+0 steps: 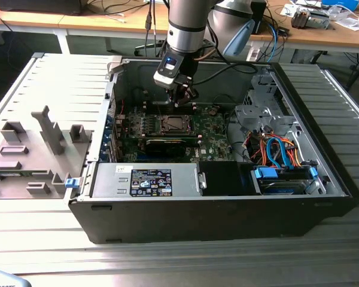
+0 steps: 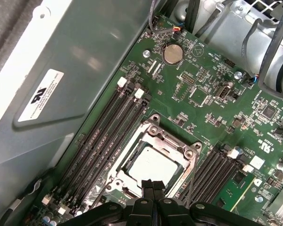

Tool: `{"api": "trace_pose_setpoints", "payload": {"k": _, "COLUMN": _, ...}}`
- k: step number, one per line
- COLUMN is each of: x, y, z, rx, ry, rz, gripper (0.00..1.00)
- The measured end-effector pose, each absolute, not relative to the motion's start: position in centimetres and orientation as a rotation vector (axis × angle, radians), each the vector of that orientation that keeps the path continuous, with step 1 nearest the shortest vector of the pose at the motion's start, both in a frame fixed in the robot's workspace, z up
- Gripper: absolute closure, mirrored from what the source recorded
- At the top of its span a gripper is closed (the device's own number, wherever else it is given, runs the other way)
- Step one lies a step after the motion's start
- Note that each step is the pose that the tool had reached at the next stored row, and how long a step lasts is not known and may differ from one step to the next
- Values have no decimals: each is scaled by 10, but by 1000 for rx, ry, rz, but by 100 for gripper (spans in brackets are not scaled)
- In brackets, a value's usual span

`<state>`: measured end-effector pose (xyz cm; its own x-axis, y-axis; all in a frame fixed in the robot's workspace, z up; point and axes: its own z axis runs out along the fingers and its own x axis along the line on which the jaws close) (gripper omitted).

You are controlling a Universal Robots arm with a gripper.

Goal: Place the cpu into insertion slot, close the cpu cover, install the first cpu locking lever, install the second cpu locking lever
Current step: 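Install the first cpu locking lever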

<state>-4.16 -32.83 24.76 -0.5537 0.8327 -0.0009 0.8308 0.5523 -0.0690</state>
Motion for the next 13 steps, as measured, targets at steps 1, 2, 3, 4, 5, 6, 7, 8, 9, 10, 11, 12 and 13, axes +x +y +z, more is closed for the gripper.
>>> {"api": "trace_pose_setpoints", "payload": {"k": 1, "x": -42, "y": -328, "z": 248, "rx": -1467, "ry": -2740, "rz": 95, "gripper": 89}}
{"api": "trace_pose_setpoints", "payload": {"k": 2, "x": -42, "y": -328, "z": 248, "rx": -1466, "ry": -2741, "rz": 95, "gripper": 89}}
{"api": "trace_pose_setpoints", "payload": {"k": 3, "x": -42, "y": -328, "z": 248, "rx": -1465, "ry": -2741, "rz": 95, "gripper": 89}}
{"api": "trace_pose_setpoints", "payload": {"k": 4, "x": -42, "y": -328, "z": 248, "rx": -1463, "ry": -2742, "rz": 95, "gripper": 89}}
{"api": "trace_pose_setpoints", "payload": {"k": 5, "x": -42, "y": -328, "z": 248, "rx": -1462, "ry": -2743, "rz": 95, "gripper": 89}}
{"api": "trace_pose_setpoints", "payload": {"k": 6, "x": -42, "y": -328, "z": 248, "rx": -1461, "ry": -2744, "rz": 95, "gripper": 89}}
{"api": "trace_pose_setpoints", "payload": {"k": 7, "x": -42, "y": -328, "z": 248, "rx": -1459, "ry": -2745, "rz": 95, "gripper": 89}}
{"api": "trace_pose_setpoints", "payload": {"k": 8, "x": -42, "y": -328, "z": 248, "rx": -1458, "ry": -2745, "rz": 95, "gripper": 89}}
{"api": "trace_pose_setpoints", "payload": {"k": 9, "x": -42, "y": -328, "z": 248, "rx": -1457, "ry": -2746, "rz": 95, "gripper": 89}}
{"api": "trace_pose_setpoints", "payload": {"k": 10, "x": -42, "y": -328, "z": 248, "rx": -1455, "ry": -2747, "rz": 96, "gripper": 89}}
{"api": "trace_pose_setpoints", "payload": {"k": 11, "x": -42, "y": -328, "z": 248, "rx": -1454, "ry": -2748, "rz": 96, "gripper": 89}}
{"api": "trace_pose_setpoints", "payload": {"k": 12, "x": -42, "y": -328, "z": 248, "rx": -1451, "ry": -2749, "rz": 96, "gripper": 89}}
{"api": "trace_pose_setpoints", "payload": {"k": 13, "x": -42, "y": -328, "z": 248, "rx": -1449, "ry": -2750, "rz": 96, "gripper": 89}}
